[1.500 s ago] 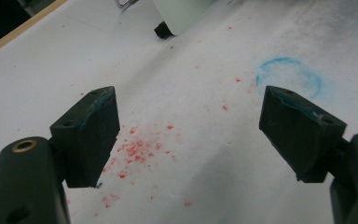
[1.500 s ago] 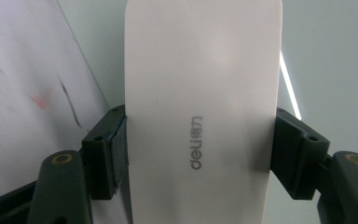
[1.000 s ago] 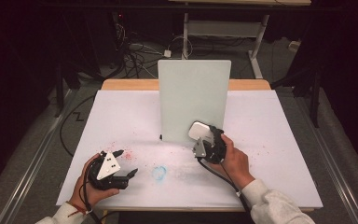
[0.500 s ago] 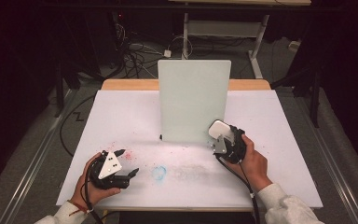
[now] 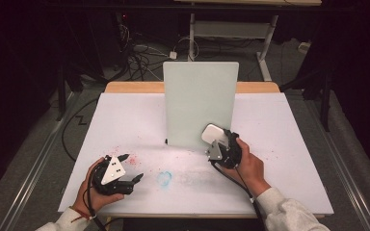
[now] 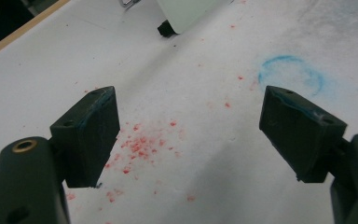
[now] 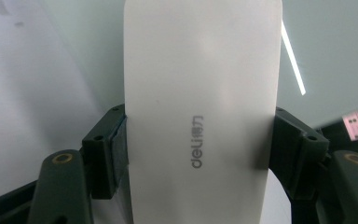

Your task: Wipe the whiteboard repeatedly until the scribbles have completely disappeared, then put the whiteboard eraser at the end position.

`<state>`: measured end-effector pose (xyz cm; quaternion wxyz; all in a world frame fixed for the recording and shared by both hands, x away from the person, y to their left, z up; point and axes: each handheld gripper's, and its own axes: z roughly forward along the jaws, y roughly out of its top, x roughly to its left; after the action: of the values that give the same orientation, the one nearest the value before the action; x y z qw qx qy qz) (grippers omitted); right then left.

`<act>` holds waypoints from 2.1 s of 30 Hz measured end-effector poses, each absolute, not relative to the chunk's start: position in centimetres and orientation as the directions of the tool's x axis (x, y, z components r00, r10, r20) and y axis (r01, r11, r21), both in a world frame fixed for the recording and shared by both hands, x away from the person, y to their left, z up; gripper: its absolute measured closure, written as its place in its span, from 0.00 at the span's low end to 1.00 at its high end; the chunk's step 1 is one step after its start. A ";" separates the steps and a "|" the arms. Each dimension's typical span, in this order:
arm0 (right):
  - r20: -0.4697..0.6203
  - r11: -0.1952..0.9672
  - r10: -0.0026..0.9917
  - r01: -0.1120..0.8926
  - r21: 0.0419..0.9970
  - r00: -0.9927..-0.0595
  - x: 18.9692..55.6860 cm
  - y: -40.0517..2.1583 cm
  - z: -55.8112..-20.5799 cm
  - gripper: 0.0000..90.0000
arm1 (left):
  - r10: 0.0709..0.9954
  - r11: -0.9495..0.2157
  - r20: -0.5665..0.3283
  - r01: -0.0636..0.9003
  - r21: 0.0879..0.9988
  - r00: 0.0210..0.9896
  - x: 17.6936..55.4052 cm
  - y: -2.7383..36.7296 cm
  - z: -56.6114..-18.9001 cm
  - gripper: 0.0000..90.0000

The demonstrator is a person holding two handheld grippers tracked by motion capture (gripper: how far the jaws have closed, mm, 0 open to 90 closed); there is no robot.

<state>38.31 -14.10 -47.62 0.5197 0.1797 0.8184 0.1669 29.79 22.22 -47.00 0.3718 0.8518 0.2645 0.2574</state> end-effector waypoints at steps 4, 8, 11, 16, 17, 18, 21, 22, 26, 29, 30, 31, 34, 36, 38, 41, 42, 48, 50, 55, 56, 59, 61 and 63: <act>-0.725 0.825 0.549 0.135 0.548 -0.416 38.2 -15.4 -46.1 0.35 | 0.643 -0.584 0.244 0.259 0.770 0.726 29.8 22.3 -47.0 0.22; -0.661 0.775 0.601 0.126 0.619 -0.449 37.9 -16.4 -45.0 0.35 | 0.649 -0.575 0.238 0.262 0.775 0.723 30.0 22.5 -47.0 0.22; -0.597 0.735 0.627 0.125 0.667 -0.501 37.7 -17.1 -44.4 0.34 | 0.648 -0.576 0.235 0.264 0.773 0.725 30.1 22.5 -47.1 0.22; -0.521 0.706 0.608 0.108 0.700 -0.599 37.4 -17.9 -43.3 0.34 | 0.645 -0.575 0.233 0.262 0.775 0.727 30.1 22.5 -47.1 0.22; -0.507 0.705 0.595 0.102 0.702 -0.623 37.3 -18.0 -43.0 0.34 | 0.645 -0.575 0.233 0.261 0.775 0.728 30.1 22.5 -47.1 0.22; -0.491 0.704 0.580 0.097 0.703 -0.650 37.2 -18.1 -42.8 0.34 | 0.644 -0.576 0.234 0.261 0.775 0.729 30.1 22.5 -47.0 0.22; -0.452 0.717 0.504 0.066 0.694 -0.736 36.7 -18.2 -42.4 0.34 | 0.643 -0.578 0.235 0.261 0.773 0.729 30.0 22.5 -47.0 0.22; -0.446 0.723 0.491 0.064 0.688 -0.748 36.5 -18.2 -42.3 0.34 | 0.643 -0.579 0.235 0.261 0.773 0.729 30.0 22.5 -47.0 0.22; -0.415 0.743 0.423 0.046 0.667 -0.806 36.0 -18.1 -41.9 0.34 | 0.643 -0.579 0.235 0.262 0.772 0.729 30.0 22.5 -47.0 0.22; -0.397 0.770 0.362 0.031 0.637 -0.844 35.7 -17.8 -41.7 0.34 | 0.643 -0.581 0.235 0.265 0.770 0.729 30.0 22.6 -47.1 0.22; -0.391 0.777 0.358 0.038 0.629 -0.848 35.6 -17.6 -41.7 0.34 | 0.645 -0.581 0.234 0.268 0.769 0.727 30.0 22.6 -47.1 0.22; -0.386 0.787 0.346 0.041 0.615 -0.855 35.5 -17.5 -41.6 0.34 | 0.646 -0.580 0.233 0.269 0.769 0.727 29.9 22.7 -47.1 0.22; -0.357 0.815 0.300 0.043 0.578 -0.885 35.3 -16.8 -41.7 0.34 | 0.648 -0.578 0.234 0.268 0.770 0.725 29.8 22.7 -47.0 0.22; -0.352 0.831 0.281 0.043 0.554 -0.893 35.2 -16.2 -42.0 0.34 | 0.641 -0.585 0.238 0.263 0.768 0.730 29.8 22.6 -47.0 0.22; -0.344 0.849 0.252 0.036 0.526 -0.905 35.2 -15.5 -42.2 0.34 | 0.635 -0.588 0.238 0.261 0.765 0.735 29.9 22.3 -47.1 0.22; -0.323 0.868 0.221 0.034 0.495 -0.920 35.1 -14.5 -42.9 0.34 | 0.628 -0.592 0.240 0.255 0.764 0.740 30.0 22.1 -47.1 0.22; -0.316 0.878 0.209 0.035 0.478 -0.925 35.1 -14.2 -43.2 0.34 | 0.627 -0.594 0.239 0.257 0.763 0.741 30.0 22.1 -47.1 0.22; -0.302 0.905 0.157 0.015 0.426 -0.940 35.1 -12.6 -44.7 0.34 | 0.619 -0.599 0.238 0.254 0.759 0.749 30.1 21.9 -47.2 0.22; -0.293 0.909 0.140 0.005 0.418 -0.946 35.0 -12.1 -45.1 0.34 | 0.617 -0.602 0.237 0.256 0.757 0.750 30.2 21.8 -47.2 0.22; -0.270 0.902 0.116 -0.012 0.431 -0.956 34.9 -11.5 -45.4 0.34 | 0.615 -0.604 0.236 0.257 0.754 0.752 30.1 21.8 -47.2 0.22; -0.270 0.901 0.120 -0.010 0.434 -0.956 34.9 -11.5 -45.4 0.34 | 0.614 -0.605 0.236 0.258 0.753 0.753 30.1 21.8 -47.2 0.22; -0.269 0.889 0.134 -0.004 0.458 -0.954 34.9 -11.8 -45.5 0.34 | 0.613 -0.606 0.237 0.256 0.753 0.754 30.1 21.8 -47.2 0.22; -0.267 0.876 0.164 0.016 0.482 -0.950 35.0 -11.9 -45.5 0.32 | 0.612 -0.607 0.238 0.256 0.752 0.754 30.1 21.7 -47.2 0.22; -0.264 0.861 0.183 0.025 0.508 -0.947 34.9 -12.3 -45.3 0.32 | 0.613 -0.607 0.237 0.257 0.752 0.754 30.1 21.8 -47.2 0.22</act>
<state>34.92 -12.28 -45.27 0.1533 0.0545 0.9523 0.2581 30.08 21.76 -47.23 0.3645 0.8625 0.2521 0.2442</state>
